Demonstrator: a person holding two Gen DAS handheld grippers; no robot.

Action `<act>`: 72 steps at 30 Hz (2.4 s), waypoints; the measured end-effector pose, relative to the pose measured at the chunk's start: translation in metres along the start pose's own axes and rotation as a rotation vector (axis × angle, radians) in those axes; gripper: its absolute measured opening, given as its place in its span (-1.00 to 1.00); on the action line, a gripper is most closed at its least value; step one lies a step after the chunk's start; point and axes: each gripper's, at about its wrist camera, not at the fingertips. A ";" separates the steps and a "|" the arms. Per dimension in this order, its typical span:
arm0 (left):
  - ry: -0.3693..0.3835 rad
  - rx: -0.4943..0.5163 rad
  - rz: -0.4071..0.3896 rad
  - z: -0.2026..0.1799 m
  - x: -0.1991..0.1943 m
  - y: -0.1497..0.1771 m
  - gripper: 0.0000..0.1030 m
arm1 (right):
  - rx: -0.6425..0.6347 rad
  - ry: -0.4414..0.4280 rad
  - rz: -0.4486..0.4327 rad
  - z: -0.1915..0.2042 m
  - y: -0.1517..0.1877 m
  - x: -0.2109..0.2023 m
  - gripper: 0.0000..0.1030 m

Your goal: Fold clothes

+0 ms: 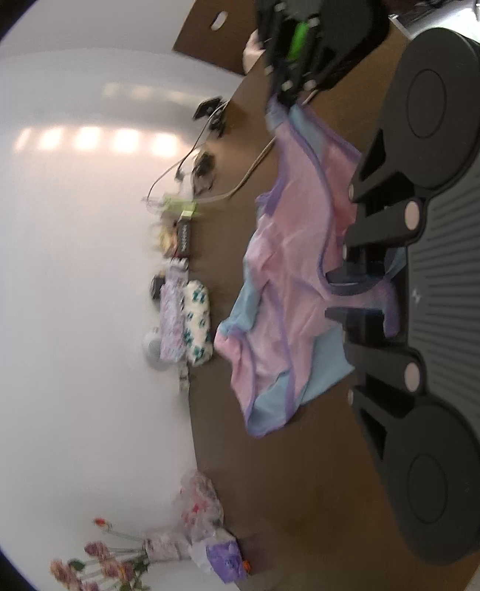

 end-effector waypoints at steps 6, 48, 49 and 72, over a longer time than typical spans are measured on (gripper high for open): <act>0.029 0.045 0.042 -0.016 0.006 0.015 -0.33 | 0.033 0.009 -0.018 -0.004 -0.005 -0.005 -0.96; -0.012 0.112 -0.023 -0.022 -0.008 0.004 -0.91 | -0.435 -0.084 0.140 0.048 0.029 0.010 -0.97; -0.017 0.118 -0.012 -0.023 -0.007 0.007 -0.82 | -0.346 -0.102 0.129 0.041 0.023 0.009 -0.97; -0.249 0.054 0.055 -0.001 0.006 0.031 0.28 | 0.433 -0.041 -0.016 -0.039 0.037 -0.028 -0.97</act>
Point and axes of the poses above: each gripper's, at about its wrist camera, not at the fingertips, and x roughly the way its jaws point, z to its left, y to its underside, and after that the axes turned 6 degrees about -y, right-handed
